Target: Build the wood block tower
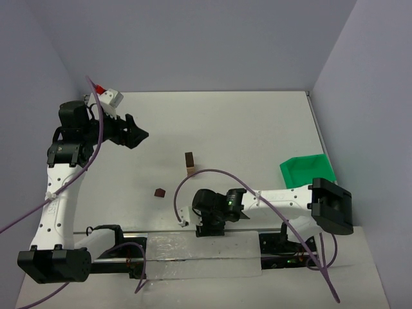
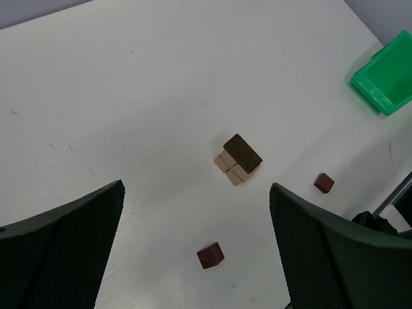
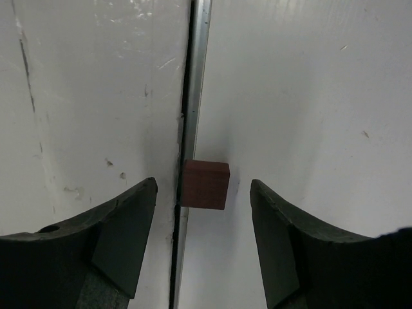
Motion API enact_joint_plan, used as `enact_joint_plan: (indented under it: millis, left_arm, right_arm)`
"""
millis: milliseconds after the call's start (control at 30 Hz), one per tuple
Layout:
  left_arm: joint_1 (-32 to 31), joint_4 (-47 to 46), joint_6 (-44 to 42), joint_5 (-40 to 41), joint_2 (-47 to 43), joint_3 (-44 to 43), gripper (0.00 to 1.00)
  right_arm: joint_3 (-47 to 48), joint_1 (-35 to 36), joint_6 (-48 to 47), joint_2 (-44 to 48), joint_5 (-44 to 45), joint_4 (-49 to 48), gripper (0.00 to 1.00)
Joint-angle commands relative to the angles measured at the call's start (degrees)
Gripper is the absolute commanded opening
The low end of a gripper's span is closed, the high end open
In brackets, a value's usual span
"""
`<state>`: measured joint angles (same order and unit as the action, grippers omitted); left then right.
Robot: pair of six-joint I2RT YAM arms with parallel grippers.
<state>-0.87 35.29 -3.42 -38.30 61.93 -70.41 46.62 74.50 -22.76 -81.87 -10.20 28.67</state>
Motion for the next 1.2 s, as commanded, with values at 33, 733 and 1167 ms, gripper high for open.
enact_joint_plan:
  millis: [33, 733, 1167]
  left_arm:
    - [0.6, -2.8, -0.4, -1.7, -0.1, -1.5, 0.99]
    - [0.8, -3.3, -1.7, -1.9, 1.3, -2.2, 0.99]
    - [0.8, -4.3, -2.3, -2.4, 2.6, -2.2, 0.99]
  right_arm:
    - [-1.2, 0.9, 1.8, -2.5, 3.2, -3.8, 0.65]
    - [-4.4, -5.6, 3.5, 4.6, 8.3, 3.8, 0.0]
    - [-3.6, -17.8, 1.2, -0.7, 6.6, 7.5, 0.0]
